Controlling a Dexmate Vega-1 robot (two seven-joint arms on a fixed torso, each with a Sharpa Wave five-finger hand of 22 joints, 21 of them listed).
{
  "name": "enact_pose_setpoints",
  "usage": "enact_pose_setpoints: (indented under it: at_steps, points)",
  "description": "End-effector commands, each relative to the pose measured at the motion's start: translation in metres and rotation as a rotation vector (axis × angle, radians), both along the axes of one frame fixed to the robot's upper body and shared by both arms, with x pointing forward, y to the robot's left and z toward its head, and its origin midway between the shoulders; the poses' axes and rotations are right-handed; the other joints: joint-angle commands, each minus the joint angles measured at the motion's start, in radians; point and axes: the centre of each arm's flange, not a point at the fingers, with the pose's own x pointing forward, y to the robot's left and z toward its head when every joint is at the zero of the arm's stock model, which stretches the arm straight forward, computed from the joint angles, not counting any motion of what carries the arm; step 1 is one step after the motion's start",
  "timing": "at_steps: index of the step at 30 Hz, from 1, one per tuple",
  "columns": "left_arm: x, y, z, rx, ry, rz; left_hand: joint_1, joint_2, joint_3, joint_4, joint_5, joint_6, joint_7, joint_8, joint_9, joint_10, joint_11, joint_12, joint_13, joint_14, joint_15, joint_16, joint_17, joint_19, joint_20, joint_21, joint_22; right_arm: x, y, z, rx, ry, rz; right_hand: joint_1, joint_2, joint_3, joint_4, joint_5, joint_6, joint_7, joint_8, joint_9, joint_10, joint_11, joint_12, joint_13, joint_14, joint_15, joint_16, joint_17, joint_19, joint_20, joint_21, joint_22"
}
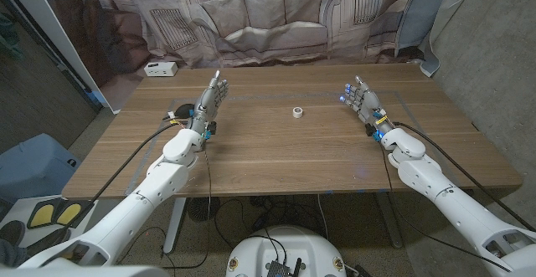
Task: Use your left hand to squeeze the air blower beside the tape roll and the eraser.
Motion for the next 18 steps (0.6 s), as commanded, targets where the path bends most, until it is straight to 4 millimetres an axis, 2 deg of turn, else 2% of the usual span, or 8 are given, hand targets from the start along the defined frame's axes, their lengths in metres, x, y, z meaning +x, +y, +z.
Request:
enact_pose_setpoints:
  at_steps: [1,5,12,18]
  points:
    - [-0.005,-0.010,-0.002,0.007,-0.054,-0.028,0.016,-0.003,0.003,-0.007,-0.001,0.014,0.002,0.006,0.004,0.010,0.003,0.002,0.005,0.019,0.002,0.011,0.003,0.020,0.000,0.007,0.005,-0.002,-0.015,0.002,-0.009,-0.026,0.057,0.005,0.008,0.007,-0.001,0.001,0.007,0.000,0.003,0.002,0.005,0.003,0.007,0.005,0.006,-0.002,0.002,0.003,0.004,0.003,0.000,0.002]
    - [-0.009,-0.010,-0.002,-0.003,-0.064,-0.056,0.019,-0.006,0.002,-0.011,-0.002,0.014,0.008,0.004,0.005,0.012,0.006,0.002,0.006,0.026,0.005,0.010,0.003,0.022,0.017,0.004,0.004,-0.001,-0.019,0.003,-0.047,-0.027,0.069,0.005,0.010,0.007,-0.001,0.001,0.006,0.000,0.002,0.002,0.004,0.006,0.006,0.005,0.006,-0.001,0.002,0.004,0.005,0.003,-0.001,0.002]
    - [-0.026,-0.003,0.006,0.009,-0.100,-0.005,0.022,-0.013,0.000,-0.016,-0.002,0.029,0.006,0.006,0.005,0.023,0.007,0.004,0.006,0.042,0.002,0.012,0.003,0.027,0.028,0.001,0.004,0.003,-0.020,-0.001,-0.031,-0.016,0.075,0.003,0.012,0.007,0.000,0.000,0.005,-0.001,0.001,0.002,0.003,0.007,0.005,0.005,0.005,0.001,0.001,0.004,0.004,0.004,-0.001,0.002]
    - [-0.044,0.001,0.015,0.021,-0.179,0.049,0.031,-0.019,-0.001,-0.027,-0.002,0.073,0.006,0.012,0.006,0.072,0.011,0.016,0.008,0.094,0.003,0.017,0.003,0.078,0.044,0.008,0.003,-0.004,-0.015,0.004,-0.028,-0.010,0.068,0.002,0.014,0.007,0.000,0.000,0.004,-0.001,0.000,0.002,0.007,0.009,0.006,0.005,0.006,0.002,0.001,0.004,0.004,0.006,-0.002,0.002]
